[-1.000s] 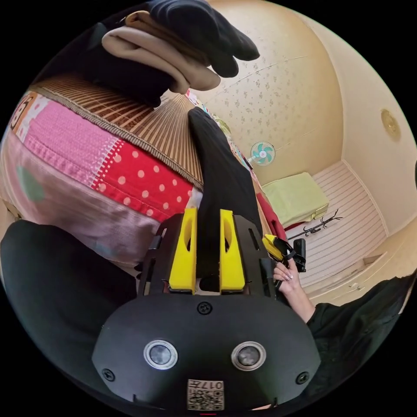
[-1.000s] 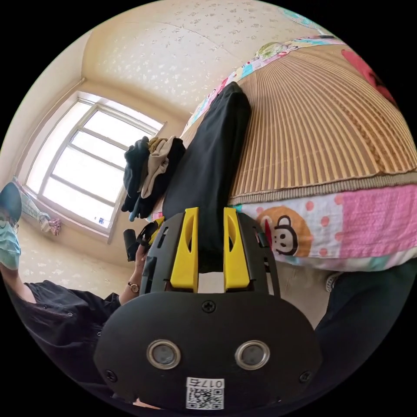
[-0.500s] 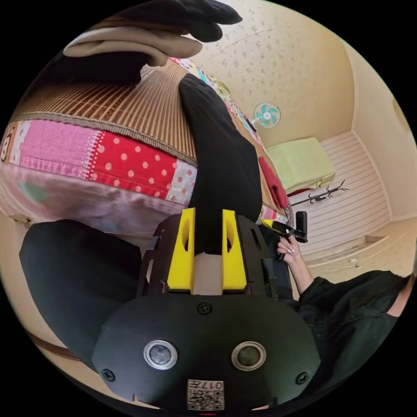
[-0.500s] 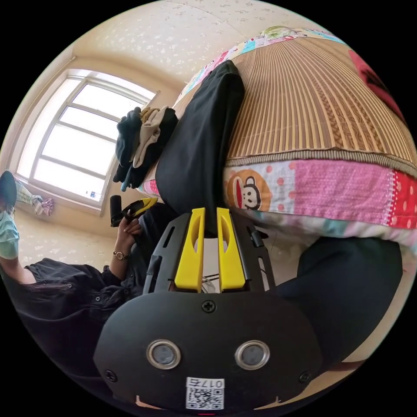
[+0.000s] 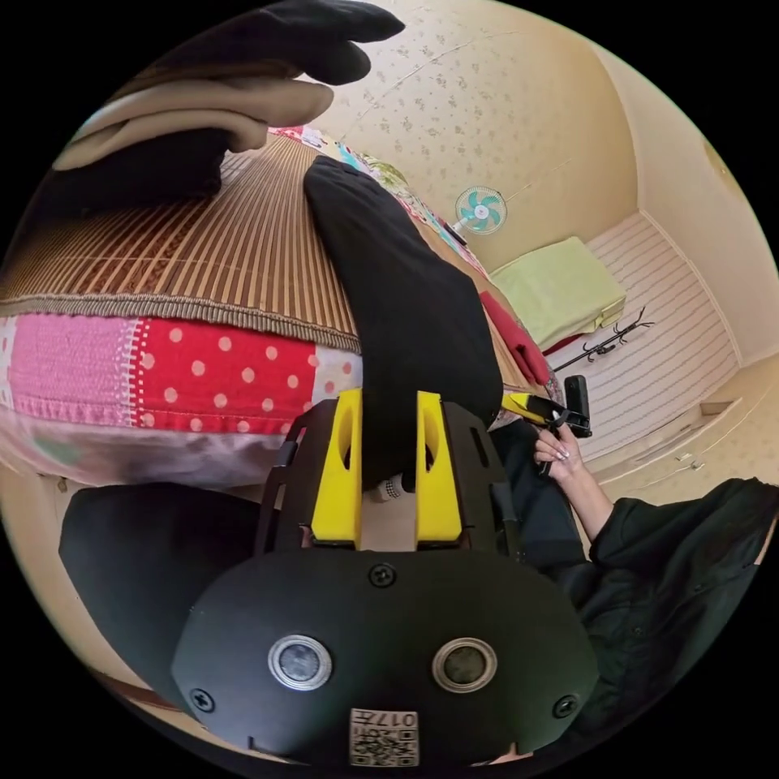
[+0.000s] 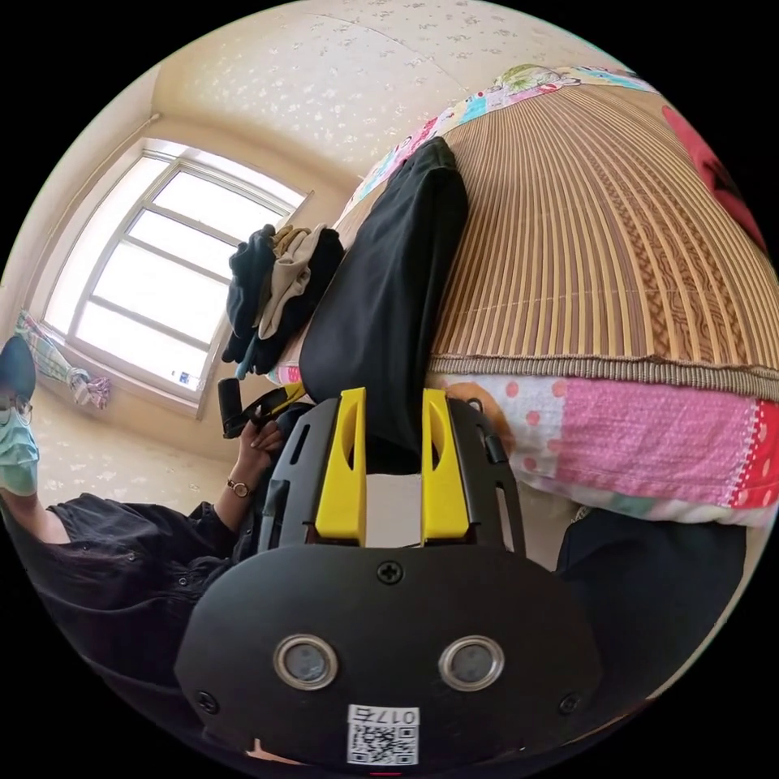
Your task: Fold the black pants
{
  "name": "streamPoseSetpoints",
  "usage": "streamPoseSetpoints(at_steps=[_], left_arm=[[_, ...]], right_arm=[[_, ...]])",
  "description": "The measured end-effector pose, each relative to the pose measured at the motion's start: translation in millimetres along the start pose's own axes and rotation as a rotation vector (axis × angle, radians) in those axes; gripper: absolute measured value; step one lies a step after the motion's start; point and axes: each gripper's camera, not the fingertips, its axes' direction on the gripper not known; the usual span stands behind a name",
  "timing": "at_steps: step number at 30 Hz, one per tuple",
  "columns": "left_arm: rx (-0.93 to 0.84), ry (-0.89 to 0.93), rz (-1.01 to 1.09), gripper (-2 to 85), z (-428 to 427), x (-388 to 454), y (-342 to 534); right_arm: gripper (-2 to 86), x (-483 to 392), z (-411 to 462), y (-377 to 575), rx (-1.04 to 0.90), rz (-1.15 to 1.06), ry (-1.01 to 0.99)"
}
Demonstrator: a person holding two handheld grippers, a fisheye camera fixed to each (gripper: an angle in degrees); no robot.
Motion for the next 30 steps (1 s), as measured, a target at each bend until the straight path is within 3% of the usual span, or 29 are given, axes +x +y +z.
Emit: streamPoseSetpoints(at_steps=[3,9,13,17,24,30], left_arm=[[-0.005,0.044,-0.01,9.0,4.1,-9.2,4.7],[-0.01,0.183,-0.052,10.2,15.3,-24.5,29.1],[-0.022,0.089,-0.06,7.5,17.8,-18.3,48.4],[-0.029,0.022,0.088,3.3,-5.0,16.3,70.8],[0.416,0.453,0.346,2.7,-146.4,96.7,100.6],[0.709,0.67,0.604,2.7,-255.2,189.2,84.8]], right_arm=[[9.5,7.5,-11.1,-5.7,0.04,-0.003,-0.049],[7.3,24.1,-3.1,-22.5,-0.058,0.017,-0.23],[4.7,28.0,-8.0,-12.2,-0.03,0.038,-0.214],[3.6,1.3,-33.6,1.7,0.003,-0.012,-0.242],[3.1,-114.5,-181.1,25.9,0.328,-0.372,-0.595],[2.7,-303.3,-321.1,29.1,0.478,-0.865,-0.44]])
